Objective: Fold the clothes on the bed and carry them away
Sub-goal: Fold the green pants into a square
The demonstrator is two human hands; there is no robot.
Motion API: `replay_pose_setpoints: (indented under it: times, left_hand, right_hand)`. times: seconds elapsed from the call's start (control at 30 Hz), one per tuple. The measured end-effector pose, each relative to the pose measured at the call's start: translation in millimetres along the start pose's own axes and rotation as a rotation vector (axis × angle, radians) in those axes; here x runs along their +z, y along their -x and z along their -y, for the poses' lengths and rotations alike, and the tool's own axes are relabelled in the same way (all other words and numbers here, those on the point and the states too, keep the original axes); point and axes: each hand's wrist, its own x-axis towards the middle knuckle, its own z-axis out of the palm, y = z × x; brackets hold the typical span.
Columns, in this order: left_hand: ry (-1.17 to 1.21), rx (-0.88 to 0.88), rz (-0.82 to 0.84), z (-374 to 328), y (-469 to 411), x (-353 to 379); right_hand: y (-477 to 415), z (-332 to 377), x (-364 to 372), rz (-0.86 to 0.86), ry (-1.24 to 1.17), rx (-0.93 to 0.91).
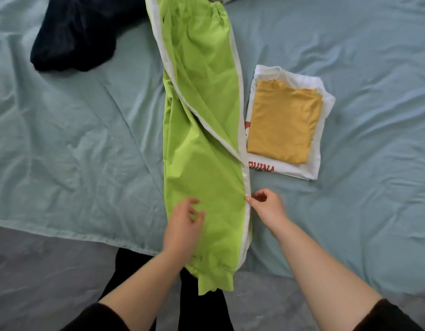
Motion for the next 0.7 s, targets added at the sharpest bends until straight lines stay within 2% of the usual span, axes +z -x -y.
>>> replay_pose_setpoints:
  times: [0.07, 0.1, 0.23, 0.33, 0.43, 0.57, 0.7]
  left_hand:
    - [0.010, -0.081, -0.227, 14.0, -22.6, -29.2]
    - [0.043, -0.128, -0.248, 18.5, -33.8, -39.4]
    - [0.310, -0.288, -0.045, 11.5, -65.2, -43.9]
    - [0.494, -0.341, -0.007, 8.8, -76.3, -47.8]
    - [0.336, -0.292, 0.017, 26.0, -74.2, -67.8]
    - [0.158, -0.304, -0.012, 63.7, -49.2, -95.0]
    - [0.162, -0.396, 0.066, 106.6, -21.1, -107.0]
  right_hand:
    - [-1.1, -1.2, -0.2, 0.041, -0.088, 0.016]
    - [-1.9, -1.0, 1.3, 0.066, -0.139, 0.021]
    - [-2.1, 2.6, 13.0, 0.024, -0.250, 0.030]
    - [1.0, 6.8, 20.9, 0.001, -0.297, 0.051]
    - [8.6, 9.8, 31.4, 0.025, -0.264, 0.039]
    - [35.9, -2.4, 58.3, 0.180, -0.062, 0.034]
    - [68.4, -21.8, 88.6, 0.248, 0.042, 0.112]
